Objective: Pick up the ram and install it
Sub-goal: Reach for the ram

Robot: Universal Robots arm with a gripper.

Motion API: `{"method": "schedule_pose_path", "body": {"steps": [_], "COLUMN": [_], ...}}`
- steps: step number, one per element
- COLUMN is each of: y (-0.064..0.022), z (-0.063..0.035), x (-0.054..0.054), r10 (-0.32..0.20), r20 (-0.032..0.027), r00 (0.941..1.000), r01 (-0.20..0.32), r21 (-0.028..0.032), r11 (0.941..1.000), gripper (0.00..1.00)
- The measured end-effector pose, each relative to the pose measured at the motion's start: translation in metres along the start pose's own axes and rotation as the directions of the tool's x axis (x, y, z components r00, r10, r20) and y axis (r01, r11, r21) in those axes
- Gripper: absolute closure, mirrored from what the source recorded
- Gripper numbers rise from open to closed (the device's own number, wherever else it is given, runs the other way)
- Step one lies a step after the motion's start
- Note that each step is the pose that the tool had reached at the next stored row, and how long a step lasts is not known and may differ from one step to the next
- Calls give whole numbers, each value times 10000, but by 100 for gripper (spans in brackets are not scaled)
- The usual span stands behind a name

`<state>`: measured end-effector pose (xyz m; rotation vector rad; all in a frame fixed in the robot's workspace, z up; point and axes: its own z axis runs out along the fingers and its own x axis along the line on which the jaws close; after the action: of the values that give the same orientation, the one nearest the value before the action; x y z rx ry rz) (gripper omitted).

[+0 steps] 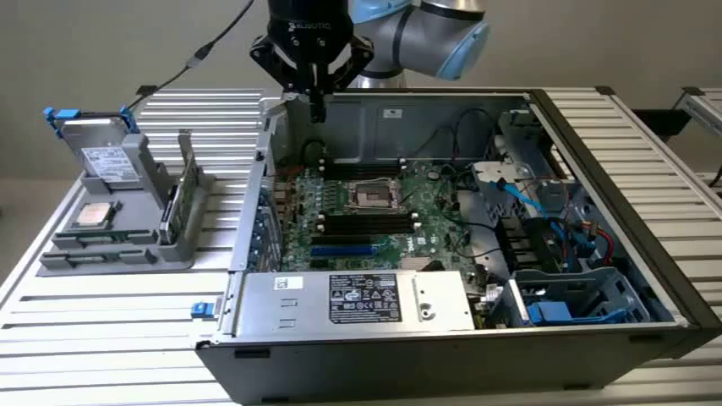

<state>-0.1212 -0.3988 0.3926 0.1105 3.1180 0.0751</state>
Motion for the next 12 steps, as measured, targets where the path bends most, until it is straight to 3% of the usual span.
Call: {"method": "schedule_pose_path", "body": {"steps": [12], "y": [0], "z": [0], "x": [0], "r10": [-1], "r20": [0], "r00": [10000], "r01": [1], "r21": [0], "r11": [10000], "gripper": [90]}}
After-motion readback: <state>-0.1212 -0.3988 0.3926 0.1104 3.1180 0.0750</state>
